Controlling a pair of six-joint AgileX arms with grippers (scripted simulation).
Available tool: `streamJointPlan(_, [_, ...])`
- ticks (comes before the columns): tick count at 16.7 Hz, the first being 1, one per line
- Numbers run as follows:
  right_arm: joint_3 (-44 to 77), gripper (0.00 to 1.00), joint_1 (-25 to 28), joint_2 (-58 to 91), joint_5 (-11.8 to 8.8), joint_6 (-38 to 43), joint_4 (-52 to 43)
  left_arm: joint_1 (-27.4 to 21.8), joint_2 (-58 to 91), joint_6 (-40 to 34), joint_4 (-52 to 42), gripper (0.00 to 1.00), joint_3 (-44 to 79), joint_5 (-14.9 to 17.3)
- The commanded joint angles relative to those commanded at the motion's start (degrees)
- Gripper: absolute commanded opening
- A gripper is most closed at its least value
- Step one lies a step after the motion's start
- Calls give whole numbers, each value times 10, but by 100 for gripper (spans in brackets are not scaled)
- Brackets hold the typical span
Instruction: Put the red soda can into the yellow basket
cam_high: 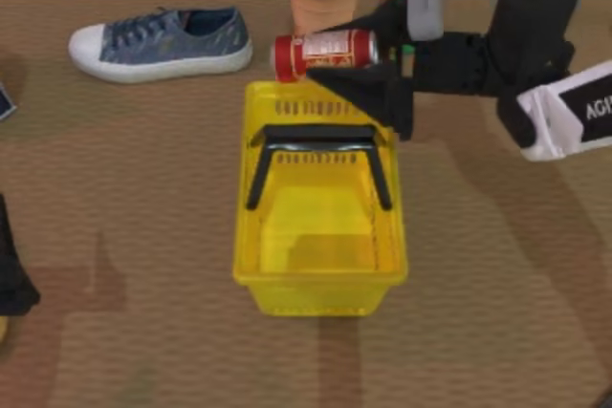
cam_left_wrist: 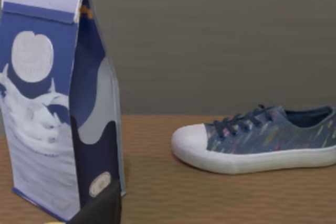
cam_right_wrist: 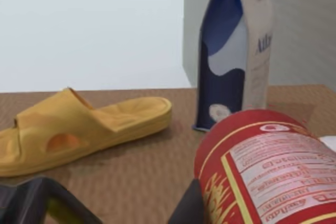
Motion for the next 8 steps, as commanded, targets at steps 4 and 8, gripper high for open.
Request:
streamJointPlan(4, [-15, 0, 2, 45, 2, -1, 54, 0, 0, 0, 0, 100, 0, 0])
streamJointPlan(8, [-15, 8, 2, 45, 2, -1, 54, 0, 0, 0, 0, 100, 0, 0])
